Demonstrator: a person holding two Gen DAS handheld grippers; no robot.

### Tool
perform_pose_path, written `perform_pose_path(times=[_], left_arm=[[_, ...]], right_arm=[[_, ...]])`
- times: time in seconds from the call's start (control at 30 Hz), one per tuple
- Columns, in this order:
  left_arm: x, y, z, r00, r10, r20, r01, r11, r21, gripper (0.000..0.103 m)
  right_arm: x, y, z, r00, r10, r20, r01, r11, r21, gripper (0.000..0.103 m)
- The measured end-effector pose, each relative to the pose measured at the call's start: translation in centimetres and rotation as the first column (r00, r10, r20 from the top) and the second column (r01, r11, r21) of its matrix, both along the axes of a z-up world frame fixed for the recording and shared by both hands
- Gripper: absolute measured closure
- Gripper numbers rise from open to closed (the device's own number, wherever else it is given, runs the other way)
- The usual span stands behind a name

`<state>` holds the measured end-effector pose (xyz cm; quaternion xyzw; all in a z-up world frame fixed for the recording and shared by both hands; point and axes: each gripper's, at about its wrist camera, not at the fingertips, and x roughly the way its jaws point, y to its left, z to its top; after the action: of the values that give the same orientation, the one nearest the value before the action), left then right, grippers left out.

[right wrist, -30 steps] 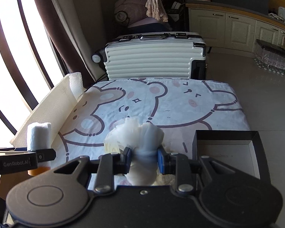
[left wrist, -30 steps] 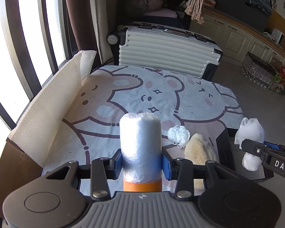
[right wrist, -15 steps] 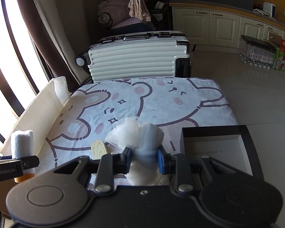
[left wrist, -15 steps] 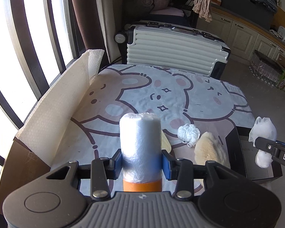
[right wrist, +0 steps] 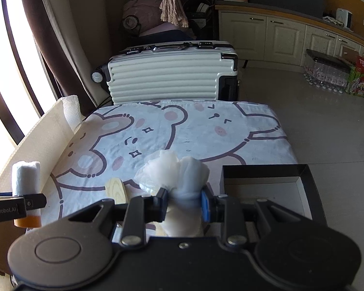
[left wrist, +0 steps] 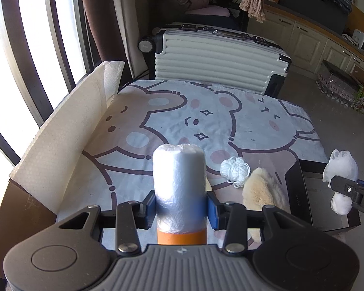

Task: Organize objects
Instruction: 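Carry the plastic roll and tissue bundle over the black box with both tools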

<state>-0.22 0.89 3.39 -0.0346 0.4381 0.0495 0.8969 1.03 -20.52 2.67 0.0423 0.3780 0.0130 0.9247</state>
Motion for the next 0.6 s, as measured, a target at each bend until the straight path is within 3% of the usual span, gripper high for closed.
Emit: perform_pose_path(times=[0.6], left_arm=[[2.4, -8.9, -0.9, 0.988, -0.153, -0.003, 0.153, 0.988, -0.011, 0.060]], right_arm=[[-1.4, -8.6, -0.6, 0.991, -0.130, -0.014, 0.130, 0.992, -0.003, 0.075]])
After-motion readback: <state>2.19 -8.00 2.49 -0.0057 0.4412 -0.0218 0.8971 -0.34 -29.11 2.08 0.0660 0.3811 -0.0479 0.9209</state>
